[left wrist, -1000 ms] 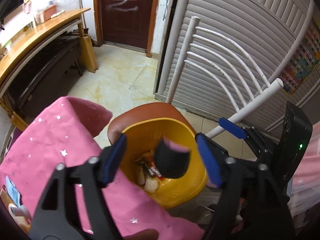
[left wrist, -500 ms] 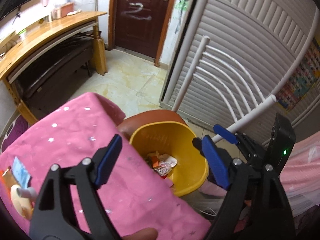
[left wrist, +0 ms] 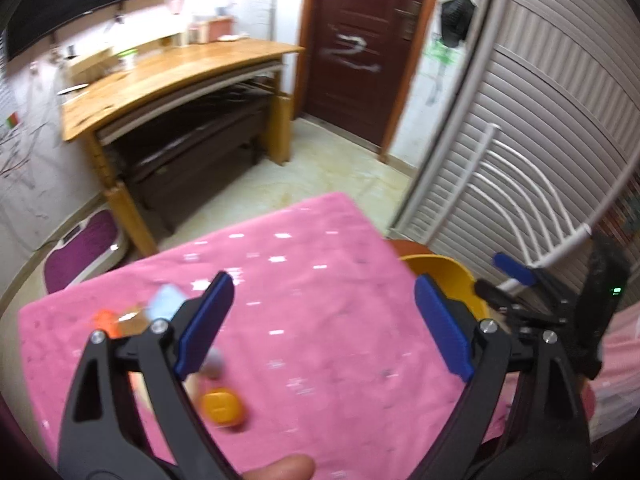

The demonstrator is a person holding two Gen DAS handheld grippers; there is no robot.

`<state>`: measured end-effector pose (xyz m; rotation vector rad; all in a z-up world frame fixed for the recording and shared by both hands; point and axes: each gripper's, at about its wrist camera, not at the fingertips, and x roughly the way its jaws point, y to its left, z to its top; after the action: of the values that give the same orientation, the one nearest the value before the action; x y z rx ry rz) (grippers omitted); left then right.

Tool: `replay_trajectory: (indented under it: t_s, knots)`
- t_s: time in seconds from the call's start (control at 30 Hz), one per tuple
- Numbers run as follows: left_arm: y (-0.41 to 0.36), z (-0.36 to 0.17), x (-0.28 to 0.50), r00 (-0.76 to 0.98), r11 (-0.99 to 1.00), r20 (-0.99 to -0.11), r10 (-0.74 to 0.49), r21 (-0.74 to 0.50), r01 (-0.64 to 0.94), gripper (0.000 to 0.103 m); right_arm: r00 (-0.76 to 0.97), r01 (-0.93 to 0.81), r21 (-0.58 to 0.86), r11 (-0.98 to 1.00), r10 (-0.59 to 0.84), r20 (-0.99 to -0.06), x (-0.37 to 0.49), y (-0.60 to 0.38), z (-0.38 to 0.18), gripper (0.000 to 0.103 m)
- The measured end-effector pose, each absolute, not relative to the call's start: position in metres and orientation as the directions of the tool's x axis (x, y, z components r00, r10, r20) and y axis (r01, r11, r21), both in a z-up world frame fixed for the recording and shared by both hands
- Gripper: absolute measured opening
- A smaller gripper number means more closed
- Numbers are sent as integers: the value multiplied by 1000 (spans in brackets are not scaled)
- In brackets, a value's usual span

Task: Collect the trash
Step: 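Return the left gripper to the table and grasp the orange toothpaste box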

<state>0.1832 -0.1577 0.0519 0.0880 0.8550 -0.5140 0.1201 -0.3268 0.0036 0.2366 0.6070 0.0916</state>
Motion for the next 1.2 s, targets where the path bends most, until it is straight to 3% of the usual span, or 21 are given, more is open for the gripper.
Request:
replay_trajectory:
  t_s: [0.43,0.83,1.0,1.13,1.2]
  knots:
    - [-40,42,193,602,952,-758,-252,-83,294,91,740,-266,221,939,345,-578,155,-208,18,64]
    - [3,-13,214,492,983,-859,-142,-62,174,91,623,-411,207,888,439,-647,167,-128,0,64]
    - [4,-26,225,456,989,-884,-105,-46,139,83,577,-456,237,858,487,-655,168,-114,-6,64]
    - [4,-36,234,432,992,-897,-94,-50,112,69,546,-489,232,841,503,-670,166,-101,-10,64]
    - [2,-38,236,431,993,-897,-95,-53,107,68,534,-503,225,835,505,-678,166,-96,-13,64]
